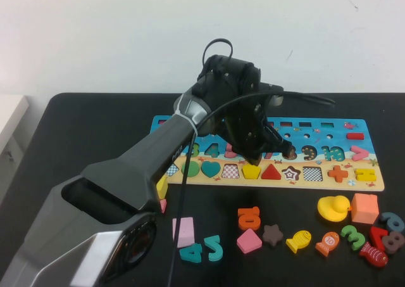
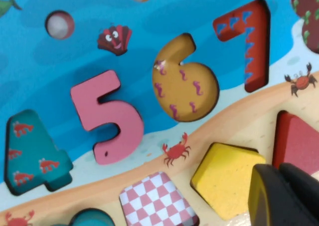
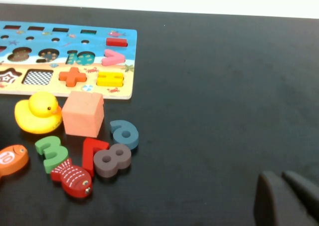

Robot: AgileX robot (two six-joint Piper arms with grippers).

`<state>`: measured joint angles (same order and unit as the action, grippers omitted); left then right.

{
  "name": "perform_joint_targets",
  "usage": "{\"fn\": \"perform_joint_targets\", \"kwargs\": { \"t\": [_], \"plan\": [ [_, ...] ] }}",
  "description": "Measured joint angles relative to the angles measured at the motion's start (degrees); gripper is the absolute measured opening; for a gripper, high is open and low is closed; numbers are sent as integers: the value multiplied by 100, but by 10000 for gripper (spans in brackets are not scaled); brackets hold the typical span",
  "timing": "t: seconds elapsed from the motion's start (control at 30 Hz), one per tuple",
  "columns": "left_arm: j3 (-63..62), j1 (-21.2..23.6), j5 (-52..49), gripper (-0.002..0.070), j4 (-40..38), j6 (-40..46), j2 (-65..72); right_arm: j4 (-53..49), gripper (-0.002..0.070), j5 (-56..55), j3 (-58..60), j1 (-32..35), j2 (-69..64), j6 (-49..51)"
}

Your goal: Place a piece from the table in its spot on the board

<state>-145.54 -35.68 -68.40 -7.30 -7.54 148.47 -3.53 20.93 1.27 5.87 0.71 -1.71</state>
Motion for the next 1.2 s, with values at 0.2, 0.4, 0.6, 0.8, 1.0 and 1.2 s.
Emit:
{"fn": "perform_joint_targets", "kwargs": {
  "t": [0.2, 0.4, 0.6, 0.8, 1.0, 1.2],
  "plan": [
    [0, 0, -41, 0, 10, 21, 126, 0, 18, 0, 0, 0, 0, 0],
    [0, 0, -144, 0, 152, 123, 130, 0, 18, 0, 0, 0, 0, 0],
    [-4, 0, -233, 0, 245, 253, 130, 0, 18, 0, 0, 0, 0, 0],
    [-4, 0, -257, 0, 469, 301, 75, 0, 19, 0, 0, 0, 0, 0],
    [-4, 0, -268, 0, 1210, 301, -651, 0, 18, 0, 0, 0, 0, 0],
    [-4, 0, -314, 0, 1902, 301, -2356, 0, 18, 0, 0, 0, 0, 0]
  ]
}}
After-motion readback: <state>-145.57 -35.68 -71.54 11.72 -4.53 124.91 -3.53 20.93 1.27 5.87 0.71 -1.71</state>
